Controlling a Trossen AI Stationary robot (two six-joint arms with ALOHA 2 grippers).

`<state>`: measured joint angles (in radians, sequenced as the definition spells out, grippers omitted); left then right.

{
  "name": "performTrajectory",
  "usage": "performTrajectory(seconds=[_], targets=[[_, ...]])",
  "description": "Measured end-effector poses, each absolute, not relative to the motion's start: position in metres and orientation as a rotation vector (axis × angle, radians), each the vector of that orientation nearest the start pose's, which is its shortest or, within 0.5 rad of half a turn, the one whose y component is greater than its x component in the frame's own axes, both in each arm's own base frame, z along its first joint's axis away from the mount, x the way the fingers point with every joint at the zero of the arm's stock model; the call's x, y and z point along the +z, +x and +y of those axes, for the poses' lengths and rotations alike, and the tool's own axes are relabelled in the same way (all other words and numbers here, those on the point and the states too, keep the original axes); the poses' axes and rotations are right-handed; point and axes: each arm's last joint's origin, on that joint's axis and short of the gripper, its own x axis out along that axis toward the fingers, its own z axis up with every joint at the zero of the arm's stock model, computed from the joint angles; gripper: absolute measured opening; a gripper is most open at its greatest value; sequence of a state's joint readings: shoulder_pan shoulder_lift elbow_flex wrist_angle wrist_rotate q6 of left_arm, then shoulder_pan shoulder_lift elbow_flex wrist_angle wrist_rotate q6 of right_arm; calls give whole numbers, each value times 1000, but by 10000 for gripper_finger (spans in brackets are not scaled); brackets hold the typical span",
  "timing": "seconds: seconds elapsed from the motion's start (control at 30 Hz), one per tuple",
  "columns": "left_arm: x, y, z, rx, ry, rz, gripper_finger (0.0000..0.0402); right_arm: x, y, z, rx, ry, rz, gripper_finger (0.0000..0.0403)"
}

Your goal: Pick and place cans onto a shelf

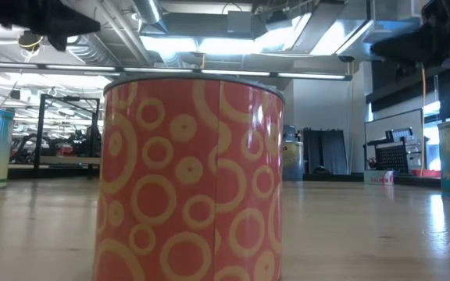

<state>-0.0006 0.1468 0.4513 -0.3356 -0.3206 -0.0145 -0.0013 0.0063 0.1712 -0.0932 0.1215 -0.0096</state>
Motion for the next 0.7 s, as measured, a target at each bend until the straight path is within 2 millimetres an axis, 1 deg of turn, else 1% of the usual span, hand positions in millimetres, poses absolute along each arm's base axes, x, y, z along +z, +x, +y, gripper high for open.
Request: performTrajectory(seconds=[0.07, 0.17, 0.27, 0.37, 0.5, 0.6, 0.7], targets=[[285, 71, 9, 334, -17, 90, 0, 224, 78, -4, -123, -9, -77, 42], [303, 78, 10, 349, -42, 196, 0, 243, 68, -4, -124, -31, -49, 42], [321, 87, 10, 376, -115, 270, 0, 262, 60, -4, -138, -33, -25, 42], [336, 93, 10, 393, -197, 343, 0, 279, 57, -4, -140, -36, 15, 42], [353, 100, 9, 407, -267, 451, 0, 303, 59, -4, -139, -39, 74, 42], [364, 103, 9, 435, -323, 569, 0, 317, 66, -5, -152, -42, 143, 42], [370, 108, 7, 453, -415, 683, 0, 330, 75, -5, -180, -18, 194, 42]])
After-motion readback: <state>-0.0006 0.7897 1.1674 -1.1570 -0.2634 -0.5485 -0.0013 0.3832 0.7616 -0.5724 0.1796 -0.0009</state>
